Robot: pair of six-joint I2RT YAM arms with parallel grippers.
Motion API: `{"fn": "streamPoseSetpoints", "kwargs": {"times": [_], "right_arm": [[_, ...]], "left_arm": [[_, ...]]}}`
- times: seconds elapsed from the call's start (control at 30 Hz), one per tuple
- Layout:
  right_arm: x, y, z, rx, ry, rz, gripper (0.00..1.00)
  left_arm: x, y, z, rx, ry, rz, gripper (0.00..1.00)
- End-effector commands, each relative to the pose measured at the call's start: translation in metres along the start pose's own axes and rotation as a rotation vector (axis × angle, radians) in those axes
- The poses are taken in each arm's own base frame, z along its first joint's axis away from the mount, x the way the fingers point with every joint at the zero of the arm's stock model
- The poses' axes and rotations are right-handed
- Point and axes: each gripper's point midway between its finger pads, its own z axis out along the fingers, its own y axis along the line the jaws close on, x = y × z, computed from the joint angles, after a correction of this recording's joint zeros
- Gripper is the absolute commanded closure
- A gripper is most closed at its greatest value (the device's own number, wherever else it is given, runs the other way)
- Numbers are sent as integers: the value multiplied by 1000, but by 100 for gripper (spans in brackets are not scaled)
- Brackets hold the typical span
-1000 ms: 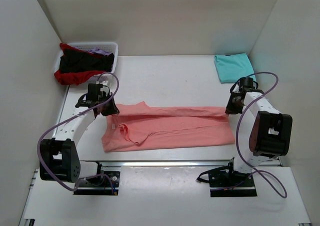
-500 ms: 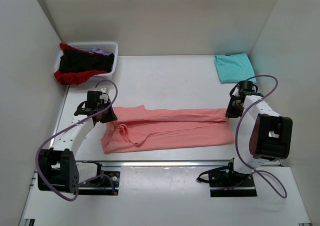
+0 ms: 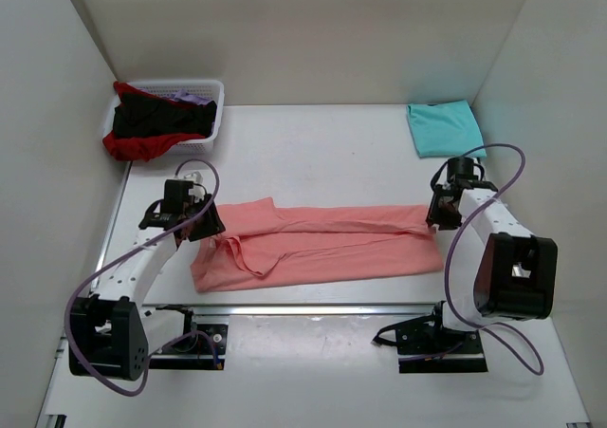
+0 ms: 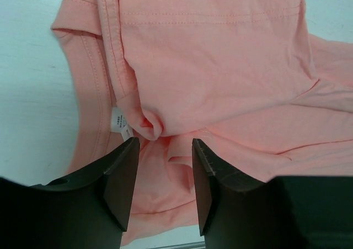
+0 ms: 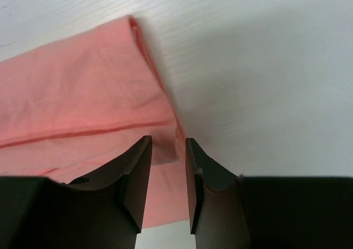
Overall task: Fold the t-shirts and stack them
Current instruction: Fold the other side of the tshirt into a rectangle
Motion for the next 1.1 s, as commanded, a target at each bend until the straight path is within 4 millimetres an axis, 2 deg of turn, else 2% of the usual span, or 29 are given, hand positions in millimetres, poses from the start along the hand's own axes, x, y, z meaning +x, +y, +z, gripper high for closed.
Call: {"fn": "streamPoseSetpoints", "kwargs": {"times": [0.0,0.13,0.2,0.23,0.27,0.37,0.43,0.47,0.5,0.57,0.63,0.8,1.0,1.07], "right_arm": [[-29,17,-23,-12,-107,-58,72],[-50,45,-39,-82,-187,-75,71],[-58,78,-47,-214,-248,-101,70],[-53,93,-45,-277,-231,-102,70],[-56,108,-48,-343,-237,-109,71],[-53,150,-45,-442,-203,-168,72],[-39,174,-31,-481,-149,-238,80],[-44,186,-38,-526,-166,-248,83],[-38,196,-32,-544,-140,-271,84],[-36,208,-26,-573,-123,-279,90],[-27,221,-17,-595,-91,-311,90],[-13,244,-12,-632,-49,-355,93],[8,260,-6,-653,3,-377,94],[21,265,-7,-665,26,-399,95]], "left_arm": [[-5,0,-10,-16,-38,-24,46],[-14,-6,-12,-1,-52,-48,46],[-20,-7,-9,11,-60,-87,46],[-22,-10,-7,33,-52,-114,45],[-25,-14,-5,56,-54,-129,44],[-35,-22,5,95,-65,-164,43],[-40,-25,11,114,-71,-202,44],[-44,-28,14,131,-74,-219,44],[-44,-28,17,128,-73,-224,45],[-49,-32,21,144,-71,-243,46],[-54,-35,22,154,-78,-243,47],[-67,-37,20,168,-96,-248,47],[-64,-40,22,184,-86,-250,47],[-62,-40,22,188,-84,-254,47]]}}
